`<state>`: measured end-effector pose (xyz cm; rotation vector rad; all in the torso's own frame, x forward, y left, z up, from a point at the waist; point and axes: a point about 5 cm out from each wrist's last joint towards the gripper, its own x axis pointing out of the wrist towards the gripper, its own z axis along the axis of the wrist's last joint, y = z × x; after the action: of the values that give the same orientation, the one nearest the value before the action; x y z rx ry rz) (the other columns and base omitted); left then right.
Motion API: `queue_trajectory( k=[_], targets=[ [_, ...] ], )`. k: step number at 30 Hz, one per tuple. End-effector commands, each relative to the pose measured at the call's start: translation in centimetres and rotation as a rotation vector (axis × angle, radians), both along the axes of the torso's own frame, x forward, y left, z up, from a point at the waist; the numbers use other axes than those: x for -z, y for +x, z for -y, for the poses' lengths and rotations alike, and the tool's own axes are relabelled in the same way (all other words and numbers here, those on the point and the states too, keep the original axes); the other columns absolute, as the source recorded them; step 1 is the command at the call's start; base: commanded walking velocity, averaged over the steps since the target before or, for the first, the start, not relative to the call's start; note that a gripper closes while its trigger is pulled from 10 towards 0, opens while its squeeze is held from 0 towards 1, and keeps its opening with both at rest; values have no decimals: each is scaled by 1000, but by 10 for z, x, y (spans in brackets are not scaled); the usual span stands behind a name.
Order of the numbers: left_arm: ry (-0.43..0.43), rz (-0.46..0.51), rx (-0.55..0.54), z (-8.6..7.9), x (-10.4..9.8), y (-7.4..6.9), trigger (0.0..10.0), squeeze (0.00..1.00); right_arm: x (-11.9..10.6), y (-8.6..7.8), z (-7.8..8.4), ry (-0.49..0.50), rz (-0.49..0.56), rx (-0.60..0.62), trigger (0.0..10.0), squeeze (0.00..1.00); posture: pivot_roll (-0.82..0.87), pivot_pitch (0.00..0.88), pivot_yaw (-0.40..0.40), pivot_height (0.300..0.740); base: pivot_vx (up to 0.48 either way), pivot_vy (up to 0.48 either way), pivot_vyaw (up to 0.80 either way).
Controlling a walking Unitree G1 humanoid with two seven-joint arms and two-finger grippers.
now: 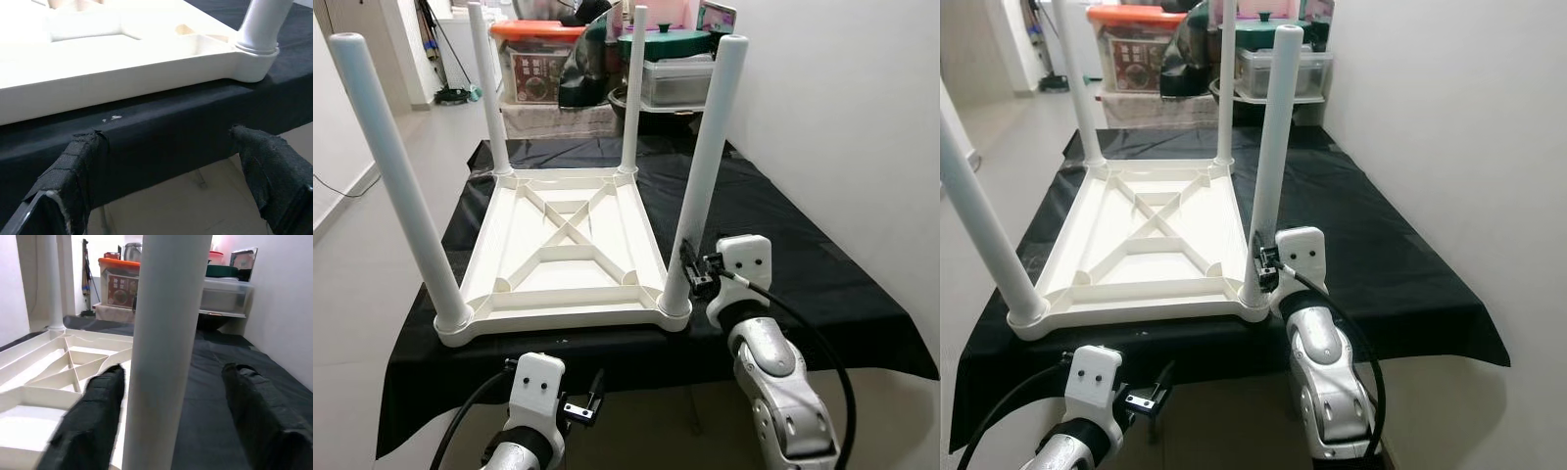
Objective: Building children table
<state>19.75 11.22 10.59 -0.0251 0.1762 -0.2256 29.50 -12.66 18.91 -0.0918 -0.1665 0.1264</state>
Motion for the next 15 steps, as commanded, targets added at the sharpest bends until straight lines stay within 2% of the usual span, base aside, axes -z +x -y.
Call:
queue_trajectory(
  k=[1, 2, 3, 7, 9, 12, 14, 15],
  targets=[
    [-9, -20, 0, 1, 4, 0, 10000, 0, -6, 5, -5, 26, 17, -20, 10000, 431, 107, 0, -63, 740, 0, 0, 0],
    [-9, -20, 0, 1, 4, 0, 10000, 0, -8, 7, -8, 36, 21, -33, 10000, 431, 107, 0, -63, 740, 0, 0, 0],
    [-9, -21, 1, 1, 4, 0, 10000, 0, -11, 11, -11, 36, 26, -41, 10000, 0, 106, 0, -65, 740, 0, 0, 0],
    [-10, -22, 2, 2, 4, -1, 10000, 0, -12, 21, -16, 25, 23, -45, 10000, 0, 107, 0, -65, 740, 0, 0, 0],
    [-11, -21, 3, 2, 3, -1, 10000, 0, -9, 30, -18, 33, -6, -26, 10000, 0, 116, 0, -71, 740, 0, 0, 0],
    [-10, -21, 3, 2, 3, -2, 10000, 0, -7, 36, -20, 34, -32, -13, 10000, 0, 120, 0, -72, 740, 0, 0, 0],
    [-11, -21, 0, 2, 3, -3, 10000, 0, -5, 49, -20, 66, -84, 27, 10000, 0, 125, 0, -74, 740, 0, 0, 0],
    [-11, -21, 0, 2, 3, -3, 10000, 0, -5, 49, -20, 66, -84, 27, 10000, 0, 125, 0, -74, 740, 0, 0, 0]
  ],
)
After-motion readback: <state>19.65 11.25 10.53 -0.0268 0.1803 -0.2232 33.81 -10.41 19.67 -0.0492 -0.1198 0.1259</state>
